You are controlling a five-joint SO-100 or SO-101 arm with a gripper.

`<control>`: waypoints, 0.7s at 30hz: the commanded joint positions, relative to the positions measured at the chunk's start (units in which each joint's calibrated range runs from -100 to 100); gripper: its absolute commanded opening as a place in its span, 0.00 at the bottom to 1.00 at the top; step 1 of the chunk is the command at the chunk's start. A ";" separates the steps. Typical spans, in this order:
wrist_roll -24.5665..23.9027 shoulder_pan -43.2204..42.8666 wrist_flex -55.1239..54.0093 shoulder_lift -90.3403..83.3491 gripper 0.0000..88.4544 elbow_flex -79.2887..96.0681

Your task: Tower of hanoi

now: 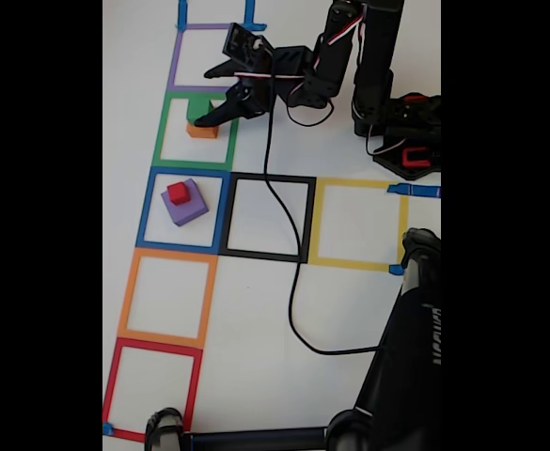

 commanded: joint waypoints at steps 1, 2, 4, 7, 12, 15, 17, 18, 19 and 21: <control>0.36 -0.26 -3.03 2.00 0.35 -2.43; 0.36 -0.45 -3.27 2.48 0.35 -2.70; 0.36 -0.74 -3.51 3.53 0.35 -3.43; 0.36 -1.41 -4.57 5.06 0.35 -4.52; 0.36 -3.14 -6.27 7.40 0.35 -5.61; 0.36 -4.10 -7.72 8.70 0.35 -5.43; 0.36 -4.48 -8.70 9.50 0.35 -5.43; 0.36 -4.58 -8.94 9.99 0.35 -5.43; 0.36 -4.77 -9.18 10.31 0.34 -5.52; 0.36 -4.87 -9.26 10.88 0.34 -5.79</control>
